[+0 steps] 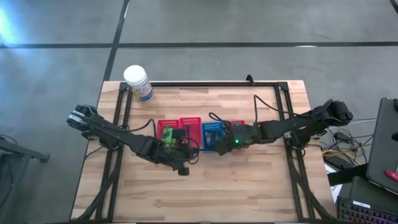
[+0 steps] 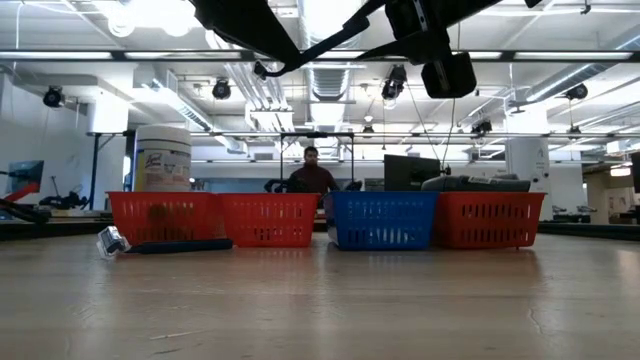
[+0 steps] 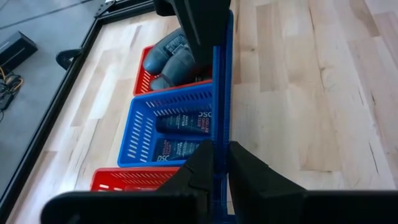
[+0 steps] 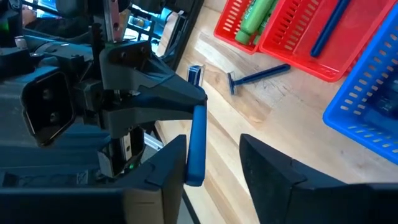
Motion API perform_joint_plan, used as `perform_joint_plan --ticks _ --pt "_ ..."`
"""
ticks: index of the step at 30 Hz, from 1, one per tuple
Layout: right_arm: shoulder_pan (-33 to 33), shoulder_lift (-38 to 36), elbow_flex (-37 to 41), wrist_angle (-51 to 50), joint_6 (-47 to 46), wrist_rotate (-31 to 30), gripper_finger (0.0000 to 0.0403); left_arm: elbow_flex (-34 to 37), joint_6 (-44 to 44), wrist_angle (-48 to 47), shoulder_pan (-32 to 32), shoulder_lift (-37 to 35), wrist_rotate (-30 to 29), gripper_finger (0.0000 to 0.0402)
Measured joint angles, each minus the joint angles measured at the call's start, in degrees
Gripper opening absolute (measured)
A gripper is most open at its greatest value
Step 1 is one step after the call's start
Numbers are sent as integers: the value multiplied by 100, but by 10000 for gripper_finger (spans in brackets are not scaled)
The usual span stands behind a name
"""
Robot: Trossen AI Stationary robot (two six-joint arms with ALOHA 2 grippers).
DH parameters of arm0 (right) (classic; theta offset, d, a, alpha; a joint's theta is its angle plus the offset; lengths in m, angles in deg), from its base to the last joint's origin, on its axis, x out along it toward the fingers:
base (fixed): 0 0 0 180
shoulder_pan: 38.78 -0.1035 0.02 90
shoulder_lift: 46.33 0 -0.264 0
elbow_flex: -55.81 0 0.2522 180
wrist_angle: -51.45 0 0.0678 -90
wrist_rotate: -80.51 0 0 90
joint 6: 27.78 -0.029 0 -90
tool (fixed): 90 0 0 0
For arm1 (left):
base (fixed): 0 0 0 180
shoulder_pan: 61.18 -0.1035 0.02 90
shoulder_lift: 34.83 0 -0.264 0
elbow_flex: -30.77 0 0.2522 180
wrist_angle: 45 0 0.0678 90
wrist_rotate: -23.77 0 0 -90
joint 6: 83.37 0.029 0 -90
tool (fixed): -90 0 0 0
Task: Pick & Place Travel size toiletries
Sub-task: Put the blue razor into the middle red bin
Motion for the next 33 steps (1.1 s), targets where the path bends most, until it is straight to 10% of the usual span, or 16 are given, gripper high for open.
perform_joint_plan --ticks 12,25,33 --pt "13 0 2 6 -57 31 86 2 -2 -4 -46 0 20 30" --pt "20 2 7 57 22 37 190 7 -2 0 -57 -4 -8 30" --pt "26 2 7 78 42 99 147 9 -2 0 -57 -4 23 30"
